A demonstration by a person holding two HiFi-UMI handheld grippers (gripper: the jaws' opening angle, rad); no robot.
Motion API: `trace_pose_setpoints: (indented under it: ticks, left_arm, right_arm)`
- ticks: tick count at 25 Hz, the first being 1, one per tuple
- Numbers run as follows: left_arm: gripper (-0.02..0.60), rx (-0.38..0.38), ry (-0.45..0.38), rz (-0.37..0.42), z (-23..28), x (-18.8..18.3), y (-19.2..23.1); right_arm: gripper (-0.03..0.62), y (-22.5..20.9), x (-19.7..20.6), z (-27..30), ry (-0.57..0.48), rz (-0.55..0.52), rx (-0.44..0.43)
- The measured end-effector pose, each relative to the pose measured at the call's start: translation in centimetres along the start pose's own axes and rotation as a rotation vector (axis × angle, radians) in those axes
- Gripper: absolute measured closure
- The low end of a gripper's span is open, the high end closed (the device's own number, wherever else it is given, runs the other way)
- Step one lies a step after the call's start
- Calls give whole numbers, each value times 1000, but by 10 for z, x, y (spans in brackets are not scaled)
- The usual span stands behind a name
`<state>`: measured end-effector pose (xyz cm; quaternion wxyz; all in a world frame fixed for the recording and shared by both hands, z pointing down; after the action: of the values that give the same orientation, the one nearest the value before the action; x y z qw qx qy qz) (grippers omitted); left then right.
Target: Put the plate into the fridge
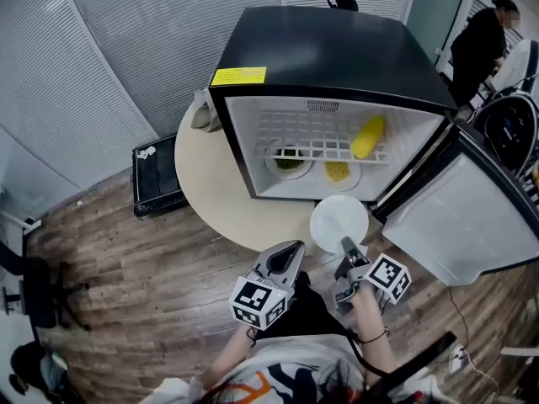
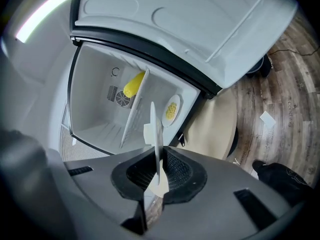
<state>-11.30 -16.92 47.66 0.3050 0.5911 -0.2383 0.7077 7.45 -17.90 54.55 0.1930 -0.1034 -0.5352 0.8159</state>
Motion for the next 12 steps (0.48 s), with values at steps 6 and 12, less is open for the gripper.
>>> trace_pose_setpoints:
  ticks: [6, 12]
  left_arm:
    - [568, -8, 10, -8, 27, -3, 19]
    - [568, -21, 27, -8, 52, -6, 37]
  right_arm:
    - [563, 11, -17, 39, 28, 5, -16]
    - [563, 15, -37, 80, 38, 54, -15]
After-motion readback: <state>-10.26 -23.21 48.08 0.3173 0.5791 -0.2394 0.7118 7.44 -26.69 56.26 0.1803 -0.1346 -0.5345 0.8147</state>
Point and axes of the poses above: the fingertips, and each gripper's own axes: z forward along the fingers, y to its left, x out of its underside, the point moved 5 cm from there along -z, backward along the fingers, and after that the axes turned 15 degrees about z, right-handed, at the moved point
